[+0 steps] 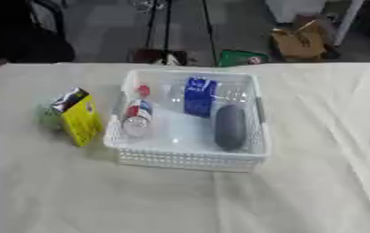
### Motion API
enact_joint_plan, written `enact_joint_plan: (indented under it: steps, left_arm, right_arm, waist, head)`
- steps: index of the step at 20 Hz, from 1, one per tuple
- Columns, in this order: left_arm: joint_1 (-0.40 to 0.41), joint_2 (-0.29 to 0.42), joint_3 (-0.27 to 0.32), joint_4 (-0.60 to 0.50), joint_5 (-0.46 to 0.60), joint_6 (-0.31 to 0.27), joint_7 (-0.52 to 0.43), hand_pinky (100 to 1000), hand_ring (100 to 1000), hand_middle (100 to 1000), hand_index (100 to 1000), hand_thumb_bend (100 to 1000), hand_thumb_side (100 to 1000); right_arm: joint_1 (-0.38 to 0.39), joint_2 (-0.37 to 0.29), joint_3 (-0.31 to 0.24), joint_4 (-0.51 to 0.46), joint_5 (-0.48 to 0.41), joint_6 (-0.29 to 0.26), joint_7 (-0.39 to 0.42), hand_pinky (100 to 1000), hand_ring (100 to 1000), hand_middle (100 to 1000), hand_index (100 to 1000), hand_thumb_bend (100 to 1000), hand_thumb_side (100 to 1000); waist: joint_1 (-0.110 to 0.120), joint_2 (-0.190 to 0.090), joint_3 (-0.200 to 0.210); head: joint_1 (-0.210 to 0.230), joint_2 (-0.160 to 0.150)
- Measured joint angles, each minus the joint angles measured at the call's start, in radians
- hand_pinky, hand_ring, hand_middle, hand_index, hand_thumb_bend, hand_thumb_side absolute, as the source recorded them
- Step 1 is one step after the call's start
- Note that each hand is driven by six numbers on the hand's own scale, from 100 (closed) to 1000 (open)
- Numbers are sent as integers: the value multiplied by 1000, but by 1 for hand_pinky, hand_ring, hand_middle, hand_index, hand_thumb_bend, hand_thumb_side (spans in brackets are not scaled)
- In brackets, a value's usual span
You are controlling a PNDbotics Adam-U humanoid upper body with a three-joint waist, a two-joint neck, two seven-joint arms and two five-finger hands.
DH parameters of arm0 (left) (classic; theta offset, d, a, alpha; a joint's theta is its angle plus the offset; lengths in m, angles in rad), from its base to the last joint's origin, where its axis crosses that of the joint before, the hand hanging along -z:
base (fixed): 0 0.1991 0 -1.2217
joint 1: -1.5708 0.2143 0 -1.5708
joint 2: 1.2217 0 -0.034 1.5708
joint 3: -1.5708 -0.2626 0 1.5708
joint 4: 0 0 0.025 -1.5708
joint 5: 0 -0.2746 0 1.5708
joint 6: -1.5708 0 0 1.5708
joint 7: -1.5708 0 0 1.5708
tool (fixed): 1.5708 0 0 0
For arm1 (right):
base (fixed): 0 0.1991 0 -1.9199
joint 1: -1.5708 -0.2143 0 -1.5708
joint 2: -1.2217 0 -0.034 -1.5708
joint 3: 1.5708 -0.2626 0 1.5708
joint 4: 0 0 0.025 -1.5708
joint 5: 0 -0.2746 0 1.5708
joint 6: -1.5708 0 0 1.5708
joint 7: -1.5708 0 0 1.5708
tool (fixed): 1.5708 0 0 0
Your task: Pick up objects on the table and place them in the box.
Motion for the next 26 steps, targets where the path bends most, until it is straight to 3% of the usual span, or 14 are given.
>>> enact_joint_plan:
  steps: [3, 4, 5, 6, 11, 15, 17, 18, 21, 22, 23, 24, 26]
  left_arm:
    - [0, 0, 0, 0, 0, 3, 3, 891, 912, 902, 938, 100, 835]
    - [0, 0, 0, 0, -1, 5, 5, 890, 910, 879, 928, 163, 820]
    - [0, 1, 2, 0, -1, 10, 9, 888, 907, 872, 923, 163, 871]
    - [0, 2, 6, 0, -3, 17, 15, 892, 911, 876, 933, 211, 756]
    - [-1, 76, 9, 0, -45, 72, 5, 921, 954, 913, 969, 194, 726]
    - [42, 160, -29, 2, -98, 125, -41, 957, 993, 945, 974, 174, 732]
    - [59, 203, -52, 15, -124, 152, -68, 977, 1000, 964, 989, 146, 752]
    - [63, 225, -64, 25, -138, 166, -81, 1000, 1000, 1000, 1000, 137, 811]
    - [88, 290, -107, 71, -179, 207, -122, 1000, 1000, 1000, 1000, 137, 811]
    - [88, 311, -123, 90, -193, 220, -136, 1000, 1000, 1000, 1000, 212, 807]
    - [88, 333, -139, 109, -206, 234, -149, 1000, 1000, 1000, 1000, 212, 807]
    - [87, 354, -155, 130, -220, 248, -163, 1000, 1000, 1000, 1000, 276, 799]
    - [86, 398, -191, 173, -245, 275, -190, 1000, 1000, 1000, 1000, 276, 799]
  right_arm:
    - [0, 0, 0, 0, 0, -1, 1, 787, 768, 633, 834, 100, 1000]
    - [0, 0, 0, 0, 0, -1, 1, 787, 768, 633, 834, 100, 1000]
    - [0, 0, 0, 0, 0, -1, 1, 787, 767, 633, 834, 100, 998]
    - [0, 0, 0, 0, 0, -1, 1, 787, 767, 633, 834, 100, 1000]
    - [0, -1, 0, 0, 0, 0, 3, 786, 767, 632, 834, 100, 1000]
    - [0, -6, 1, 0, 0, -1, 5, 787, 767, 632, 834, 100, 1000]
    - [0, -8, 1, 0, 0, -2, 6, 786, 767, 632, 834, 100, 1000]
    - [0, -8, 1, 0, 0, -3, 7, 786, 767, 632, 834, 100, 1000]
    - [-1, -8, 2, 0, -1, -2, 10, 786, 767, 632, 834, 100, 1000]
    - [-1, -8, 3, 0, -1, -2, 10, 786, 767, 632, 834, 100, 1000]
    - [-1, -8, 5, 0, -1, -2, 11, 786, 767, 632, 834, 100, 1000]
    - [-1, -8, 6, 0, -2, -1, 12, 786, 767, 632, 834, 100, 1000]
    - [-2, -8, 7, 0, -2, -2, 14, 786, 767, 632, 834, 100, 1000]
  waist:
    - [0, 0, 1]
    - [0, 0, 1]
    - [0, 0, 2]
    - [0, 0, 4]
    - [13, -1, 14]
    - [14, -1, 18]
    - [16, -3, 18]
    - [16, -4, 18]
    - [17, -4, 14]
    - [16, -5, 12]
    - [15, -5, 11]
    - [14, -5, 11]
    - [14, -5, 7]
  head:
    - [2, 0]
    - [3, 0]
    - [3, 0]
    - [3, 0]
    - [3, 2]
    - [3, 3]
    - [3, 3]
    - [4, 3]
    - [6, 2]
    - [7, 2]
    - [9, 2]
    - [11, 2]
    - [12, 1]
